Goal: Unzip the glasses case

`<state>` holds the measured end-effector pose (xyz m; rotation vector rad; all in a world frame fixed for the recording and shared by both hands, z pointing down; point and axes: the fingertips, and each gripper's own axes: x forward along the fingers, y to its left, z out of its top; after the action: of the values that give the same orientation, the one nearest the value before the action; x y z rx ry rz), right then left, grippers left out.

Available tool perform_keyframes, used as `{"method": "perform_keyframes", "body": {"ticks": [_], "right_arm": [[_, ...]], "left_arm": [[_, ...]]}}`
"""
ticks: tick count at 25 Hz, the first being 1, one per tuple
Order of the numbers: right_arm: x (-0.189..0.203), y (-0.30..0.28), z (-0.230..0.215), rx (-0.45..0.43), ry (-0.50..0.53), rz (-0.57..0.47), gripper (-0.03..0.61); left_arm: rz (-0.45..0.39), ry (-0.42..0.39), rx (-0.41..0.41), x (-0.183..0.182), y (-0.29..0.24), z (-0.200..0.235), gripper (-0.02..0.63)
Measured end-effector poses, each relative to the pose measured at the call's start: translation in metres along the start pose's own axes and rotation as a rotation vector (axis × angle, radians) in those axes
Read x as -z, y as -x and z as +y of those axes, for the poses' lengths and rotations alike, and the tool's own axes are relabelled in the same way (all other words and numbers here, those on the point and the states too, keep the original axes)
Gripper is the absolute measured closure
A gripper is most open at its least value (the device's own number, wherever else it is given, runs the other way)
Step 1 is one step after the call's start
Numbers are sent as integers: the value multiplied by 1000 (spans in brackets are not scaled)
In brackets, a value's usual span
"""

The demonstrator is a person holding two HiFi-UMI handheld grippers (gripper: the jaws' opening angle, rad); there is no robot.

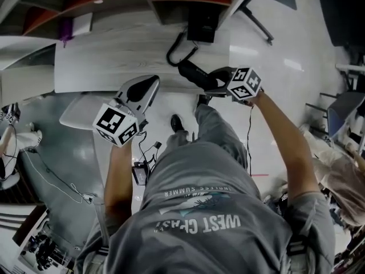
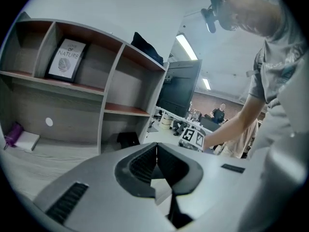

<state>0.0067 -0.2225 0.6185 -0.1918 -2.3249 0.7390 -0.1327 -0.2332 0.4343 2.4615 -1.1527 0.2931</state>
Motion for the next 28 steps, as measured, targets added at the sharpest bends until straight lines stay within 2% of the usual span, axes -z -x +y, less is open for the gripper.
{"method": "perform_keyframes", "body": {"ticks": [3, 5, 7, 9, 11, 14, 17, 20, 24, 28], "right_arm": [[-14, 18, 48, -100, 26, -16, 285], [-22, 28, 80, -166, 49, -12, 285], [-29, 38, 112, -232, 70, -4, 285], [-36, 49, 142, -295, 87, 6, 285], [-39, 59, 169, -360, 94, 16, 285], [-40, 67, 204, -436, 104, 37, 284], [-42, 68, 231, -481, 107, 48, 284], [-43, 68, 248, -512, 103, 49, 284], [-36, 66, 256, -531, 97, 55, 284], [-30, 67, 257, -539, 74, 56, 284]], "left_arm": [[24, 9, 116, 8, 0, -9, 606], [49, -22, 190, 13, 3, -17, 553], [119, -135, 255, 22, 9, -28, 507], [218, -306, 325, 35, 16, -40, 452], [293, -455, 404, 48, 23, -54, 436], [300, -585, 524, 56, 40, -78, 436], [263, -647, 645, 56, 62, -106, 437], [267, -690, 730, 60, 76, -125, 450], [222, -677, 784, 60, 81, -138, 571], [215, -677, 809, 61, 80, -142, 588]]}}
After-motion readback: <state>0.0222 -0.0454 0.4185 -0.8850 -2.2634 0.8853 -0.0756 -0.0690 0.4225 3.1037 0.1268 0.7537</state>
